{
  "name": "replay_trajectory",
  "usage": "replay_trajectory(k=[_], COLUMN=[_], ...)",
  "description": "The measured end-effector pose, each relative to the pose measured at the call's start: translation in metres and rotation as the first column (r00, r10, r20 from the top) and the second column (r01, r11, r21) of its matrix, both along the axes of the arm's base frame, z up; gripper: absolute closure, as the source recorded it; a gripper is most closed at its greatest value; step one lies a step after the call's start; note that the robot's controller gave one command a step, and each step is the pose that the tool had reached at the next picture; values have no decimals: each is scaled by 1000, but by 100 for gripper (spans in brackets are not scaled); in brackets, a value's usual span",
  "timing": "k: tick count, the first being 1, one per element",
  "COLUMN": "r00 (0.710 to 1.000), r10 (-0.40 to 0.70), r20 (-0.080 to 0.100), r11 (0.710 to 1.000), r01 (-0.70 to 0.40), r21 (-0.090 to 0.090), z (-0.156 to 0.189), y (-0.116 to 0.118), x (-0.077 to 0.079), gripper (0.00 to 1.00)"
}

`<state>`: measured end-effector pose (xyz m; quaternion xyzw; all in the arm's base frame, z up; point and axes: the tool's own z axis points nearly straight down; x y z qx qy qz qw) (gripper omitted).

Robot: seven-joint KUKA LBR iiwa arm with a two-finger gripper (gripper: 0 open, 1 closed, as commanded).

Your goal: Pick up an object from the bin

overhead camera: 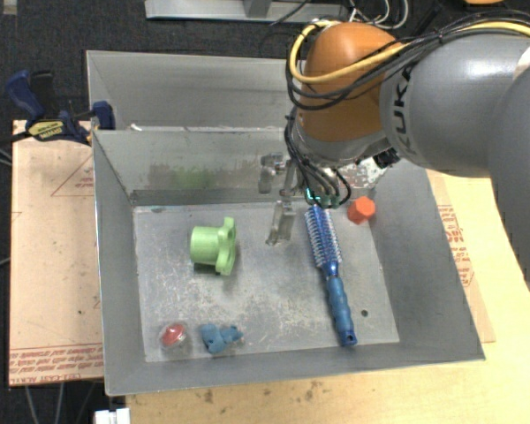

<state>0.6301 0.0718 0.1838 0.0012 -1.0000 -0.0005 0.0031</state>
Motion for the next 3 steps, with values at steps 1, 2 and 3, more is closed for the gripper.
replay_trajectory(k=[1,2,3], r00=[982,870,870], r10=[190,494,493], r20=[4,6,10], r11=[982,870,870], r01=[-190,-494,-493], r21=[3,1,0], z=[-29,-114,-112], y=[76,84,84], x=[-36,13,14], gripper=[0,0,100])
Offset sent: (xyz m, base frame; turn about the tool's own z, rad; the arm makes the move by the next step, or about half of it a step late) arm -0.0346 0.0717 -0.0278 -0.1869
